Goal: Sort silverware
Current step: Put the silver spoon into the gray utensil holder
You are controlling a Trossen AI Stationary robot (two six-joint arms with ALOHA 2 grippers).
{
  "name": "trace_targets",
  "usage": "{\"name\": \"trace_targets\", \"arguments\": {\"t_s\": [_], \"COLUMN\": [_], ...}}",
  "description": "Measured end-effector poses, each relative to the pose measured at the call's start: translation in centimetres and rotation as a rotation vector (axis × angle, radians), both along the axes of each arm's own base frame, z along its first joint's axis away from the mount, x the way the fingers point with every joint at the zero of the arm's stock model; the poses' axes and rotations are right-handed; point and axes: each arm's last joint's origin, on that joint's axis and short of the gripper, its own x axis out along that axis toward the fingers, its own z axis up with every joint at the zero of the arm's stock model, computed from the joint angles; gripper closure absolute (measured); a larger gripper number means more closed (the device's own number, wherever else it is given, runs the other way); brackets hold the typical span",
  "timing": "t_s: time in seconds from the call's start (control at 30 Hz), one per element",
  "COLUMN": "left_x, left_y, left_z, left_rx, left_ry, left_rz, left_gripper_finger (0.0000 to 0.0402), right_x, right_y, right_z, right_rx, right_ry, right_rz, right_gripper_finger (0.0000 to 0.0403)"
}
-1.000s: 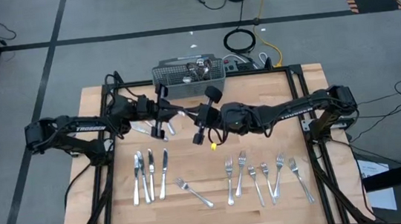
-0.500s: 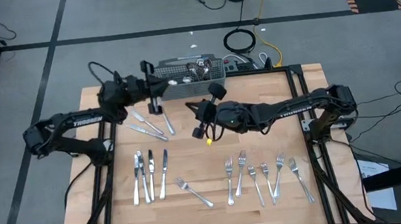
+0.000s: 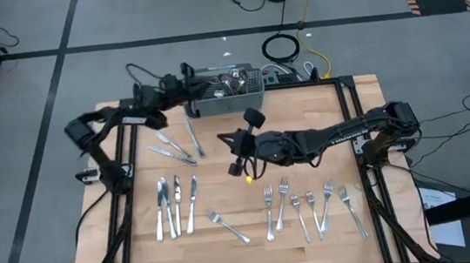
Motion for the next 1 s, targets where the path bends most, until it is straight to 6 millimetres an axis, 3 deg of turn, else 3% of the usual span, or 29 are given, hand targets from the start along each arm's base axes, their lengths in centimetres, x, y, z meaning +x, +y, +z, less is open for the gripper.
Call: {"name": "trace_targets", "arguments": {"t_s": [0.27,0.47,0.8,1.0], "left_x": [4.3,6.1,6.7,7.1], "left_y": [3.1,4.7,6.5,6.1], "left_z": [-1.7,-2.7,-5.7,-5.9], "left_rx": [-0.092,-0.131,-0.350,-0.404], "left_ry": [0.036,0.034,0.021,0.010], "left_rz": [-0.120,-0.141,-0.074,-0.077], "left_gripper_finger": [0.0402,0.0402,0.0401,0.0401], "right_x": [-0.2,-0.4,-0.7,-0.7], "right_y": [2.0,2.9,3.8,3.8], "right_z": [0.0,0.0,0.0,0.1], "right_rx": [-0.014,-0.032,-0.064,-0.068], "right_ry": [0.008,0.013,0.021,0.021], "right_rz": [0.054,0.057,0.031,0.031], "right_gripper_finger": [0.0403,0.0403,0.0403,0.0403]}}
